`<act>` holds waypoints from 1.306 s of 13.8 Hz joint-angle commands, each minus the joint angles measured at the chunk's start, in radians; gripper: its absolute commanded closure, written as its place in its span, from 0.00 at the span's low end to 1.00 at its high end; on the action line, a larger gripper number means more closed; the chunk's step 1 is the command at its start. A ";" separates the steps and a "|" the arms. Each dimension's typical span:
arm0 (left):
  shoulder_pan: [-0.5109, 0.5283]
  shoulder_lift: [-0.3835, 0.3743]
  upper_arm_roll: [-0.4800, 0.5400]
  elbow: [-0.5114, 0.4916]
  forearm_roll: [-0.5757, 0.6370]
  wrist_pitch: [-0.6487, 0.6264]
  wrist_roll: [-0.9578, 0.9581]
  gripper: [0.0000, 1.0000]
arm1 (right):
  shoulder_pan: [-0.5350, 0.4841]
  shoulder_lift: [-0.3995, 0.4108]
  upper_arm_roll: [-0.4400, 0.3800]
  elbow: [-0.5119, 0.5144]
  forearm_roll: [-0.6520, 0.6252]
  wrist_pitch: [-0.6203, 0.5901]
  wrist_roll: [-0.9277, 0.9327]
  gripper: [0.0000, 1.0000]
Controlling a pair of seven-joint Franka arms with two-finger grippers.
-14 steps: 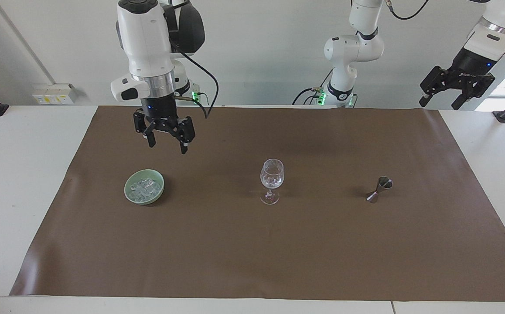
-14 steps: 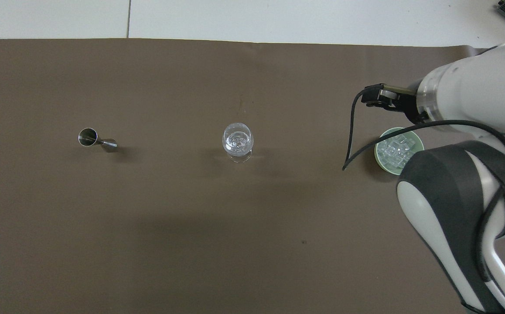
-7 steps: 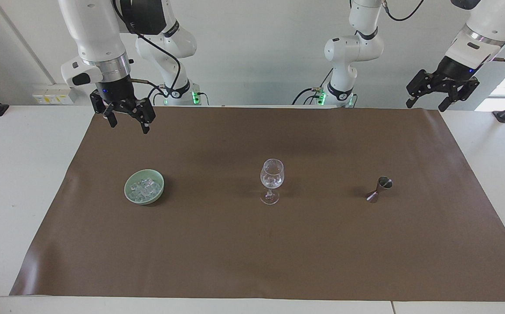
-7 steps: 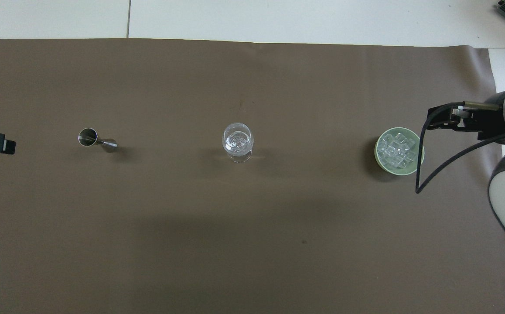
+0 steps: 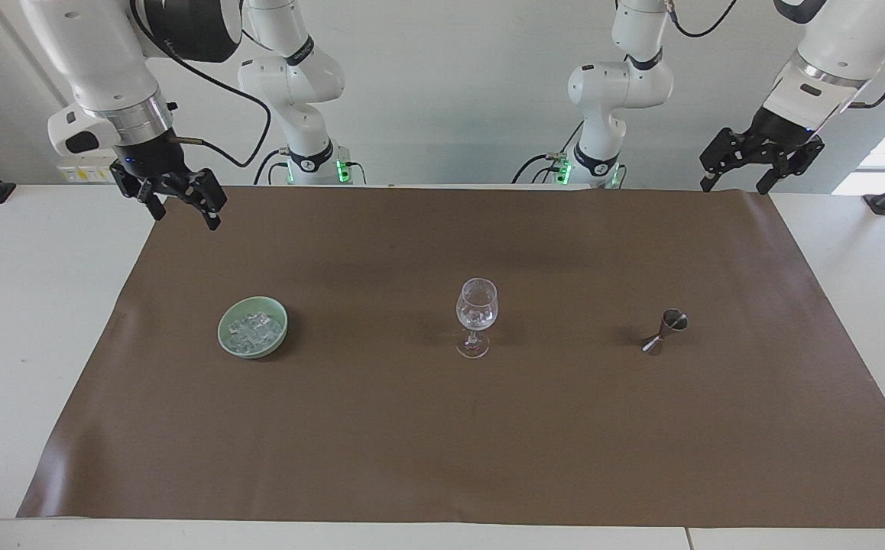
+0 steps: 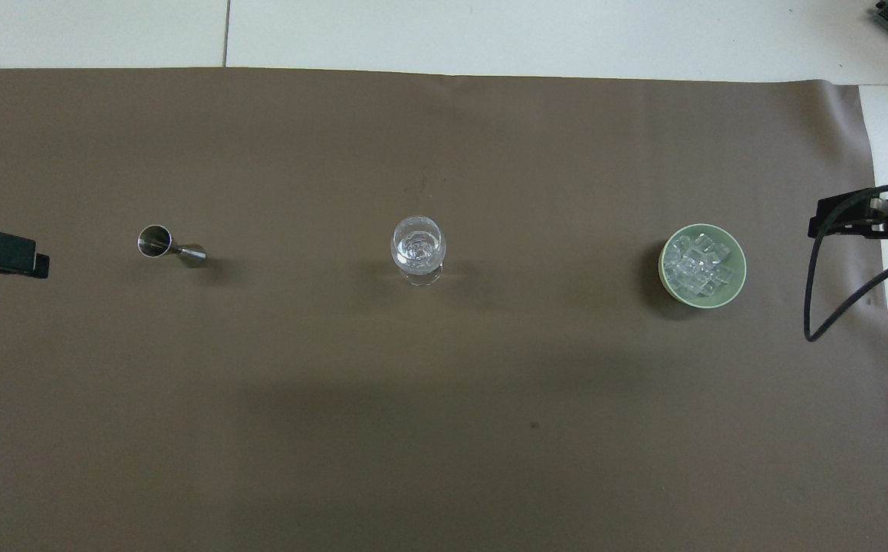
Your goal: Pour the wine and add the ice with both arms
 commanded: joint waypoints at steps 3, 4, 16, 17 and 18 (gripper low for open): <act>-0.010 -0.054 0.017 -0.069 0.022 -0.008 -0.012 0.00 | 0.005 -0.096 0.015 -0.140 0.020 0.024 -0.008 0.00; -0.010 -0.054 0.019 -0.065 0.022 -0.020 -0.012 0.00 | 0.005 -0.088 0.012 -0.095 0.028 0.022 -0.015 0.00; -0.014 -0.057 0.016 -0.066 0.075 -0.031 0.026 0.00 | 0.016 -0.073 0.007 -0.007 -0.005 -0.071 -0.074 0.00; -0.014 -0.063 0.016 -0.075 0.075 -0.028 0.025 0.00 | 0.019 -0.071 0.004 -0.007 0.010 -0.076 -0.066 0.00; -0.016 -0.065 0.016 -0.080 0.075 -0.023 0.023 0.00 | 0.017 -0.071 0.004 -0.009 0.016 -0.090 -0.064 0.00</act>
